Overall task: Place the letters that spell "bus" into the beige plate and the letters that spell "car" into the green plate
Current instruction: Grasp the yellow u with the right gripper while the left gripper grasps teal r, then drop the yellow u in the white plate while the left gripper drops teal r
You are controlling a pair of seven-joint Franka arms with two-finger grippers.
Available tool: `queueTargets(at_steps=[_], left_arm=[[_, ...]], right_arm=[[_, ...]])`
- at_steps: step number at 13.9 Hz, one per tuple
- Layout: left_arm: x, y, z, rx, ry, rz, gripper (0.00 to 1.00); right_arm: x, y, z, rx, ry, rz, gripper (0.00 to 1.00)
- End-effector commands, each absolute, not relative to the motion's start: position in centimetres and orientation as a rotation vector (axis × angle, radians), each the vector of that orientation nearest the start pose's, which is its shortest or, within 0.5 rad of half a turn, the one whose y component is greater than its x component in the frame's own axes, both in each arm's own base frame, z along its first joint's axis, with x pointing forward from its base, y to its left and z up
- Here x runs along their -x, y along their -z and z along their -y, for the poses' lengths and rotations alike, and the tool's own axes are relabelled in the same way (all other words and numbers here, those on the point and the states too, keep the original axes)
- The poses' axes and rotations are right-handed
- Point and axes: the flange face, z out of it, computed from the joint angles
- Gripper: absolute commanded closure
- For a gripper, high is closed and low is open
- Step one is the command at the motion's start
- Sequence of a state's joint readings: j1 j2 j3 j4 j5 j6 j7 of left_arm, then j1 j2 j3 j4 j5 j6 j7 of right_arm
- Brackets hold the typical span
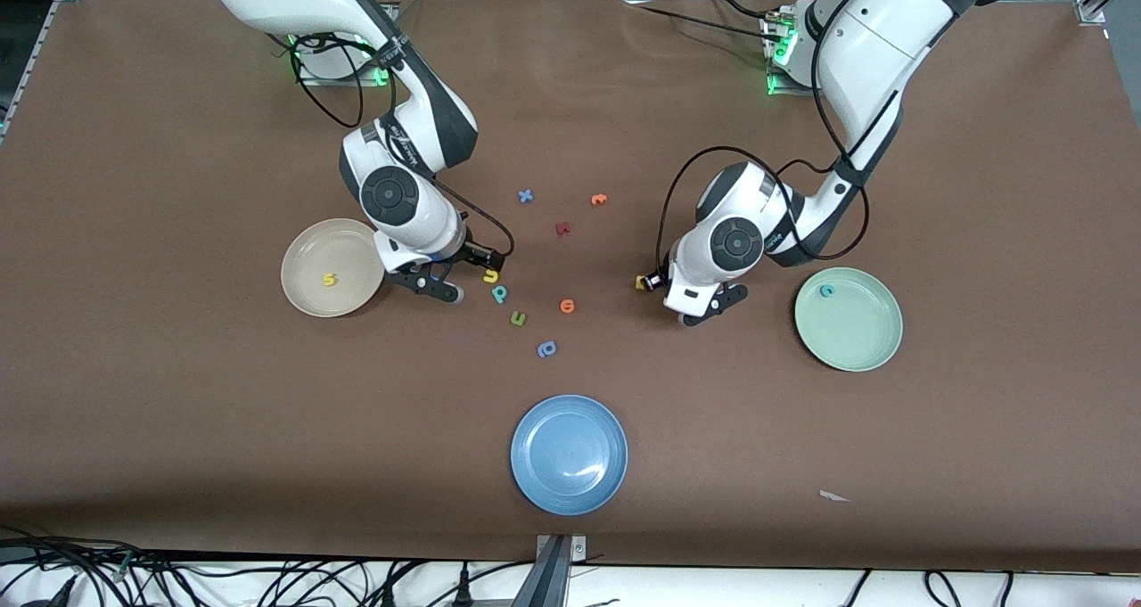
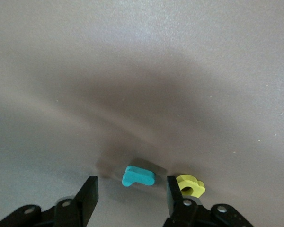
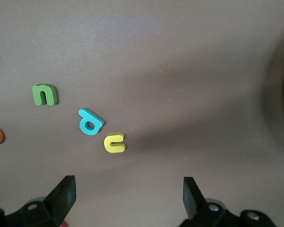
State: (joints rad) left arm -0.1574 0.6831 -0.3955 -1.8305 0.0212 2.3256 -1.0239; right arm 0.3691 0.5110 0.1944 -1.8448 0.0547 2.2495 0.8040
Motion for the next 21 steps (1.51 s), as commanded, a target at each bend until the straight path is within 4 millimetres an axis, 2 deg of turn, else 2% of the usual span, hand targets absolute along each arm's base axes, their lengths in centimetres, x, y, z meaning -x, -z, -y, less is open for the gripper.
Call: queueTargets(at_steps=[1, 3, 4, 5, 6, 7, 8, 10, 13, 18, 20, 21], left_arm=[[-54.3, -16.8, 32.3, 3.066, -0.383, 0.802, 0.40], [-54.4, -16.7, 32.2, 3.062, -0.369, 0.786, 0.41], [-54.4, -16.7, 32.2, 3.062, -0.369, 0.786, 0.44], [-54.3, -16.7, 32.3, 3.063, -0.369, 0.784, 0.45], [-54.3, -16.7, 32.3, 3.063, -0.369, 0.784, 0.45], [-54.4, -16.7, 32.2, 3.062, -0.369, 0.786, 0.50], [-54.4, -16.7, 32.2, 3.064, -0.367, 0.787, 0.59], [-54.4, -16.7, 32.2, 3.064, -0.367, 0.787, 0.73], [-54.6, -16.9, 32.2, 3.065, -0.364, 0.791, 0.88], [-55.3, -17.8, 31.7, 3.073, -0.345, 0.803, 0.91], [-56.0, -19.4, 31.2, 3.082, -0.314, 0.809, 0.91], [-56.8, -20.9, 30.3, 3.090, -0.281, 0.828, 0.91]], right_arm=[[-53.9, -21.8, -34.5, 3.081, -0.295, -0.178, 0.00], [-54.1, -20.8, -35.0, 3.061, -0.231, -0.092, 0.01], [-53.9, -20.3, -35.9, 3.046, -0.185, -0.052, 0.03], [-53.9, -19.9, -36.0, 3.041, -0.172, -0.041, 0.14], [-53.8, -19.6, -36.0, 3.044, -0.176, -0.023, 0.35], [-53.7, -19.5, -35.9, 3.045, -0.178, 0.010, 0.54], [-53.7, -19.3, -35.9, 3.044, -0.178, 0.023, 0.58], [-53.5, -18.7, -35.9, 3.058, -0.172, 0.053, 0.58], [-53.5, -17.8, -35.9, 3.072, -0.137, 0.098, 0.58], [-53.7, -17.5, -36.1, 3.061, -0.103, 0.102, 0.58], [-53.7, -17.5, -36.2, 3.077, -0.083, 0.140, 0.58], [-53.6, -17.3, -36.1, 3.078, -0.087, 0.140, 0.66]])
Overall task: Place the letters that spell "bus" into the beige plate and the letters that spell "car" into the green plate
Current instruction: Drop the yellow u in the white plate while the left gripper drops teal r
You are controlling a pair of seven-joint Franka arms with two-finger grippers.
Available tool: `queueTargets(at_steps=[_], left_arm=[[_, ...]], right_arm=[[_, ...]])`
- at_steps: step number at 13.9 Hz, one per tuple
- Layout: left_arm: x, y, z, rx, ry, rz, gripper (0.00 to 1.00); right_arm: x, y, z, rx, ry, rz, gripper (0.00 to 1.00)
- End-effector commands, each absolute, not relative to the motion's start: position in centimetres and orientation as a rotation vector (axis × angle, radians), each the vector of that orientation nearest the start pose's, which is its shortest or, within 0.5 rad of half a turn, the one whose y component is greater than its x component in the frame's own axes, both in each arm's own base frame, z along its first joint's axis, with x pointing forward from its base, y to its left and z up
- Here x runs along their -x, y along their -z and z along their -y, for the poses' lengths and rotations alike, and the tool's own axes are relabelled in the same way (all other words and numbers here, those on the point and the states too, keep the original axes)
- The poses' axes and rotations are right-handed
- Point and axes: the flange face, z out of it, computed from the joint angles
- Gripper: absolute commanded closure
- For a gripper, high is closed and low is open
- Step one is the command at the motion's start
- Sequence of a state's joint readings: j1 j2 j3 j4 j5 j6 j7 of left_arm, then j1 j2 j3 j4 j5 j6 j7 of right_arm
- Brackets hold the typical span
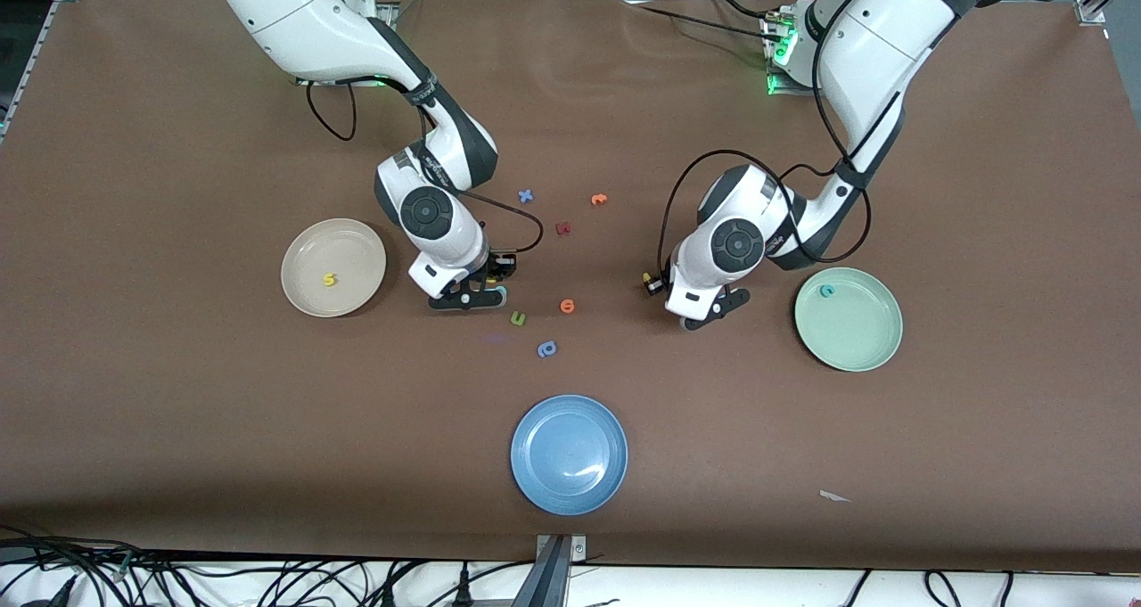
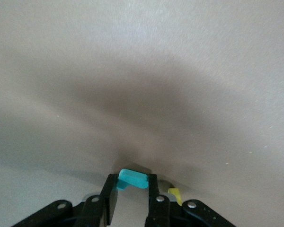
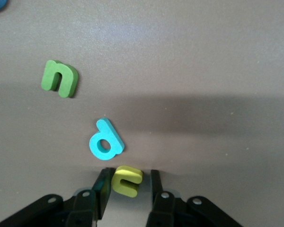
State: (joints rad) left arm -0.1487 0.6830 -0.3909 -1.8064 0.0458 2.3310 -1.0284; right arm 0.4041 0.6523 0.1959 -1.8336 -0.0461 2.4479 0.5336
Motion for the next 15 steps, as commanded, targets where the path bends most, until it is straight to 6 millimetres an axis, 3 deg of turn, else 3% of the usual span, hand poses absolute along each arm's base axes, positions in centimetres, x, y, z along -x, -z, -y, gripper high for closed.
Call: queueTargets(at_steps=[1, 3, 5, 7, 9, 11, 12, 14, 15], left_arm=[[-57.4, -22.3, 29.1, 3.084, -0.273, 0.834, 0.91], [-58.4, -24.4, 26.0, 3.069, -0.292, 0.783, 0.92], [-59.7, -25.4, 20.8, 3.056, -0.348, 0.717, 0.92], [-61.0, -26.4, 14.9, 3.072, -0.390, 0.620, 0.92], [-62.0, -26.7, 9.9, 3.101, -0.420, 0.524, 0.92], [-62.6, -25.4, 5.8, 3.093, -0.418, 0.438, 0.92], [-63.1, -25.3, 5.0, 3.072, -0.390, 0.380, 0.92], [-63.7, -24.5, 3.6, 3.058, -0.377, 0.346, 0.87], [-63.8, -24.2, 3.4, 3.059, -0.382, 0.355, 0.70]], right_arm=[[-53.6, -17.3, -36.1, 3.078, -0.089, 0.140, 0.73], [-53.7, -17.3, -36.0, 3.079, -0.089, 0.133, 0.81], [-53.9, -18.0, -35.9, 3.080, -0.081, 0.121, 0.87], [-55.5, -21.2, -33.6, 3.106, -0.075, 0.099, 0.87], [-56.9, -24.4, -29.9, 3.162, -0.118, 0.119, 0.87], [-58.5, -26.4, -23.7, 3.212, -0.215, 0.234, 0.87], [-59.1, -26.9, -20.9, 3.221, -0.256, 0.277, 0.86], [-59.1, -25.2, -15.2, 3.241, -0.357, 0.315, 0.85], [-58.8, -24.3, -13.4, 3.242, -0.397, 0.324, 0.59]])
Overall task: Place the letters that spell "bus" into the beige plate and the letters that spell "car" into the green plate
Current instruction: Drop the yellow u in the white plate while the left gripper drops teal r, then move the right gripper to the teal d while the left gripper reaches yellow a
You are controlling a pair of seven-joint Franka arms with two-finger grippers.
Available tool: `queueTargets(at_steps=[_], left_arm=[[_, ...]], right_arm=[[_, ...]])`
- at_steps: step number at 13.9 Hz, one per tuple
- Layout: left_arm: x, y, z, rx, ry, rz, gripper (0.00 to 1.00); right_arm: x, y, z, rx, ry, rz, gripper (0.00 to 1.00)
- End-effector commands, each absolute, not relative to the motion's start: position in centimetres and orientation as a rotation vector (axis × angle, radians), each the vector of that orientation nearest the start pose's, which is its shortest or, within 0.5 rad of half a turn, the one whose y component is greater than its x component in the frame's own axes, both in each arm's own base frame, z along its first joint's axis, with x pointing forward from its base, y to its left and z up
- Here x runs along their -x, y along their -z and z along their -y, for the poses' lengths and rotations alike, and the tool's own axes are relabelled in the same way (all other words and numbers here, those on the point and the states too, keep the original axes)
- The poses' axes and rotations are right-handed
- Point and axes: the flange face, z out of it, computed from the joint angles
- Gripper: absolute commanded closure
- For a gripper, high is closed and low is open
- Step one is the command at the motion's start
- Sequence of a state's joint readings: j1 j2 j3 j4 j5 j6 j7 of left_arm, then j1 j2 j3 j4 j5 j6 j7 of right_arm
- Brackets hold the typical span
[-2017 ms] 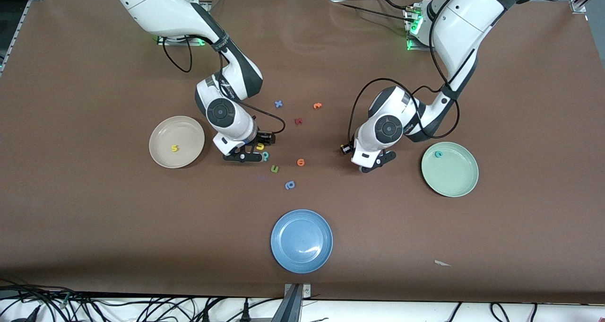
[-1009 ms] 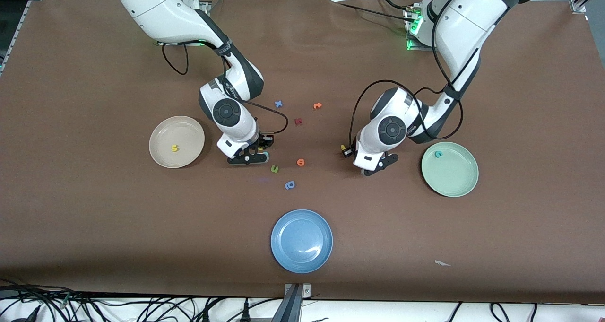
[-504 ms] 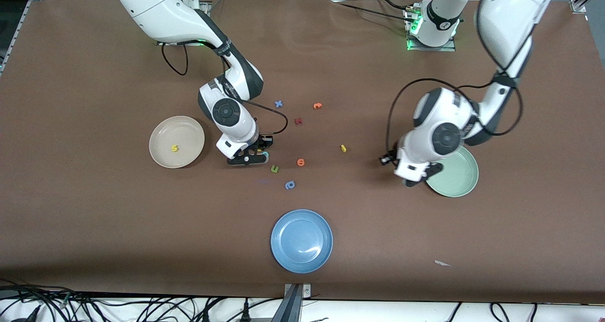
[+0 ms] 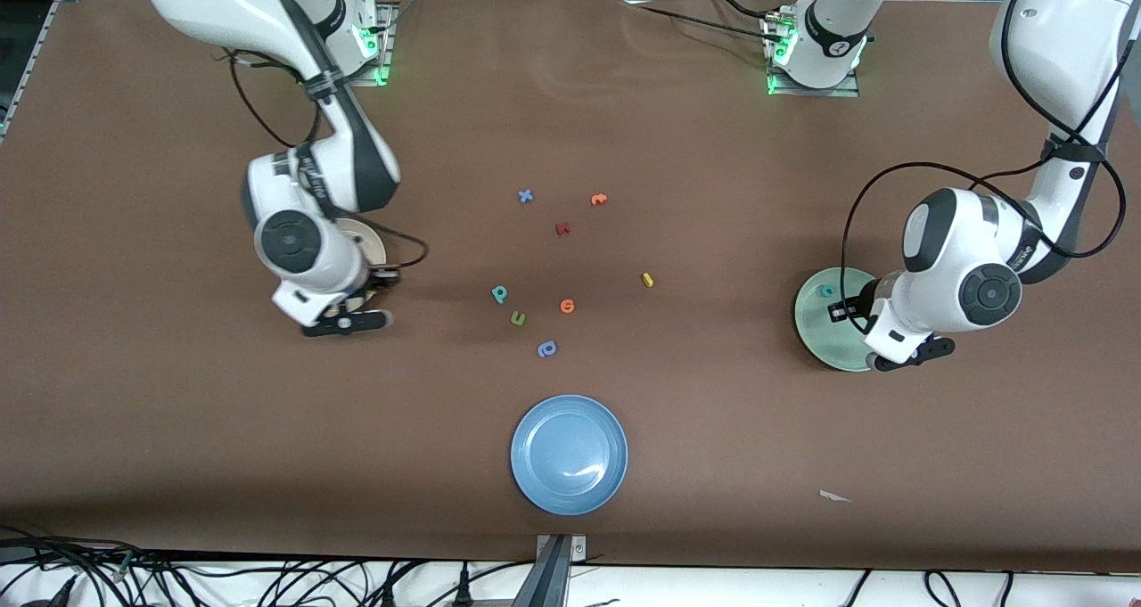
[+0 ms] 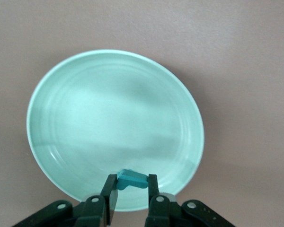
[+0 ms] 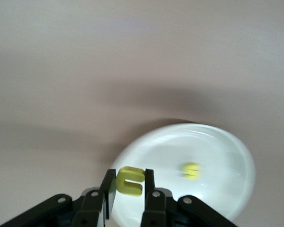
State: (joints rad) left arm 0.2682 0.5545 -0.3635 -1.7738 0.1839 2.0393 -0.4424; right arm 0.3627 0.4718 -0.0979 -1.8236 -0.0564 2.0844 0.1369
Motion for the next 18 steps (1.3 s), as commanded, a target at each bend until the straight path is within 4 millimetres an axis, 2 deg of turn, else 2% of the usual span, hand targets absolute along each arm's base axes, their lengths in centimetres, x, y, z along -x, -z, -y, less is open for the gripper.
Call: queueTargets(at_steps=[1, 2, 3, 5, 6, 7, 9, 10, 12, 13, 15, 17, 18], left_arm=[[-63.9, -24.1, 3.4, 3.057, -0.382, 0.370, 0.37], [-63.9, -24.2, 3.4, 3.055, -0.379, 0.381, 0.07], [-63.9, -24.4, 3.6, 3.058, -0.380, 0.388, 0.00], [-64.1, -25.5, 4.6, 3.068, -0.358, 0.405, 0.00], [-64.1, -26.6, 5.8, 3.071, -0.339, 0.411, 0.00], [-63.7, -27.6, 8.2, 3.071, -0.346, 0.438, 0.00], [-62.9, -28.9, 13.2, 3.055, -0.348, 0.606, 0.00], [-62.3, -29.2, 16.2, 3.040, -0.355, 0.713, 0.00], [-61.1, -28.8, 21.2, 3.003, -0.357, 0.851, 0.00], [-60.5, -28.7, 23.5, 2.992, -0.347, 0.891, 0.00], [-60.0, -27.8, 26.3, 2.952, -0.328, 1.085, 0.01], [-59.5, -26.0, 28.5, 2.882, -0.336, 1.300, 0.02], [-58.8, -25.0, 30.1, 2.872, -0.344, 1.321, 0.03]], right_arm=[[-58.3, -23.5, -12.8, 3.241, -0.422, 0.308, 0.01], [-58.4, -23.7, -12.8, 3.242, -0.420, 0.309, 0.00], [-58.4, -23.6, -12.8, 3.241, -0.422, 0.305, 0.00], [-58.4, -23.9, -13.8, 3.206, -0.410, 0.277, 0.00], [-58.4, -24.3, -15.6, 3.144, -0.392, 0.233, 0.00], [-58.6, -25.2, -18.1, 3.079, -0.364, 0.187, 0.01], [-59.0, -26.4, -21.9, 3.047, -0.285, 0.101, 0.01], [-58.7, -26.7, -24.6, 3.051, -0.220, 0.081, 0.04], [-59.4, -26.0, -26.9, 3.045, -0.058, 0.158, 0.06], [-58.9, -25.0, -29.2, 3.029, -0.018, 0.265, 0.06], [-57.6, -23.2, -32.4, 3.011, 0.031, 0.384, 0.03], [-56.8, -22.0, -34.1, 3.004, 0.065, 0.419, 0.03], [-56.5, -21.0, -34.9, 2.998, 0.097, 0.435, 0.03]])
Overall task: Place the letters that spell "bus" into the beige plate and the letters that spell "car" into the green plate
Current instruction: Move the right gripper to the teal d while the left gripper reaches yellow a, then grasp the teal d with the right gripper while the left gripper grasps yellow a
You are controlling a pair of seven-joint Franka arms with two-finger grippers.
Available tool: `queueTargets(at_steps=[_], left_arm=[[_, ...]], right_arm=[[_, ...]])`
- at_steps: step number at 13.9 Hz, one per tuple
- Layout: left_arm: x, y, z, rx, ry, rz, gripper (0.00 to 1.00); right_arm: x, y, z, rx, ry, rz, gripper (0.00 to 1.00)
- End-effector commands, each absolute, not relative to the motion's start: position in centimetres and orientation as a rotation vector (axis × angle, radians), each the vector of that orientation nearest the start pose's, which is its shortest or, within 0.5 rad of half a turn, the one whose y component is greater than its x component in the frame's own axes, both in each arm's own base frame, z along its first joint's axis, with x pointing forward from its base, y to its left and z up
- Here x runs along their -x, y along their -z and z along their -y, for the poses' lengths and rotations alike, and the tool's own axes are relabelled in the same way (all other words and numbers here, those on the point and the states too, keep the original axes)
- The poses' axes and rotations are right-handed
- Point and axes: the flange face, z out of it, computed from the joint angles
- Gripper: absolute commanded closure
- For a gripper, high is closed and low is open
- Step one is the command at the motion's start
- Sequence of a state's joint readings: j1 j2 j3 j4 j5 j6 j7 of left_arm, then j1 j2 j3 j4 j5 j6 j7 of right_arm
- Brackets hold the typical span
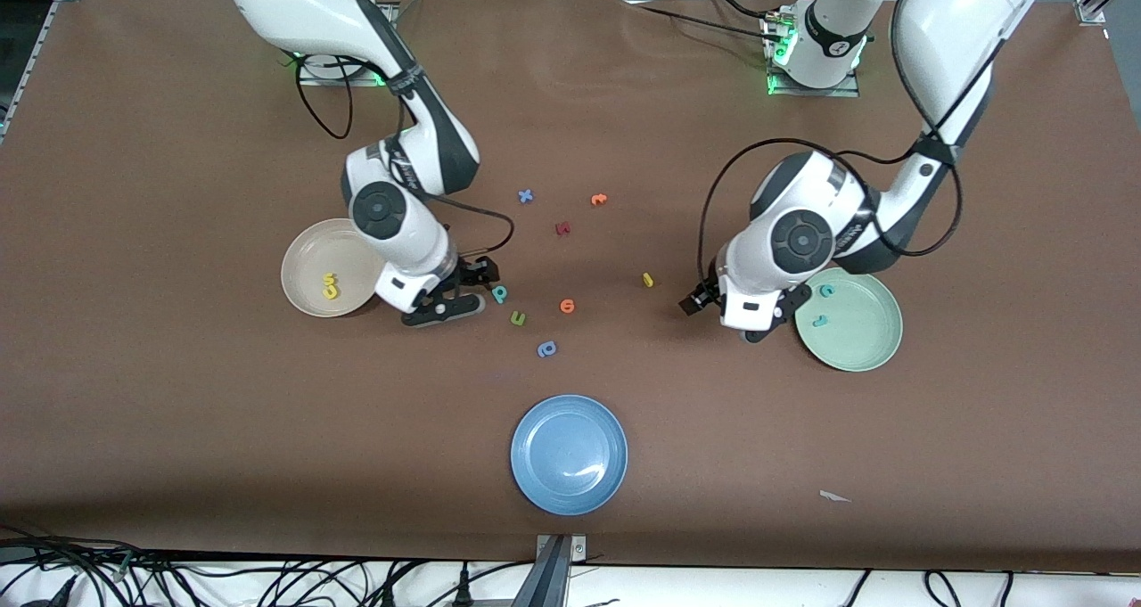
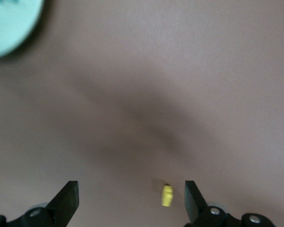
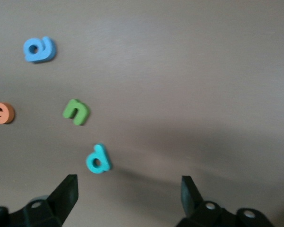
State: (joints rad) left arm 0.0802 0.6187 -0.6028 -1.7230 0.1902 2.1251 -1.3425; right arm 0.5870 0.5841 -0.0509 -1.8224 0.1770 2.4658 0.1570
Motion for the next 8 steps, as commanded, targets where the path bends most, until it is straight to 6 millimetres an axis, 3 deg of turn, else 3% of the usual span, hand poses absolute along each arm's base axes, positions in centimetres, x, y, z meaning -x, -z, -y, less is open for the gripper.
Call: queueTargets(at_steps=[1, 2, 4, 8], left_arm=[[-58.5, -24.3, 31.2, 2.876, -0.339, 1.349, 0.04], [-58.3, -23.6, 32.1, 2.881, -0.337, 1.386, 0.08], [-57.7, -22.5, 33.7, 2.899, -0.338, 1.397, 0.11], [-56.6, -19.4, 35.0, 2.895, -0.320, 1.347, 0.18]], right_arm=[[-56.3, -20.5, -35.3, 2.991, 0.131, 0.446, 0.07], [-55.9, -19.5, -36.1, 2.991, 0.136, 0.451, 0.27], [-55.5, -18.9, -36.3, 2.995, 0.126, 0.454, 0.47], [-55.0, -17.5, -36.8, 3.000, 0.119, 0.470, 0.47]])
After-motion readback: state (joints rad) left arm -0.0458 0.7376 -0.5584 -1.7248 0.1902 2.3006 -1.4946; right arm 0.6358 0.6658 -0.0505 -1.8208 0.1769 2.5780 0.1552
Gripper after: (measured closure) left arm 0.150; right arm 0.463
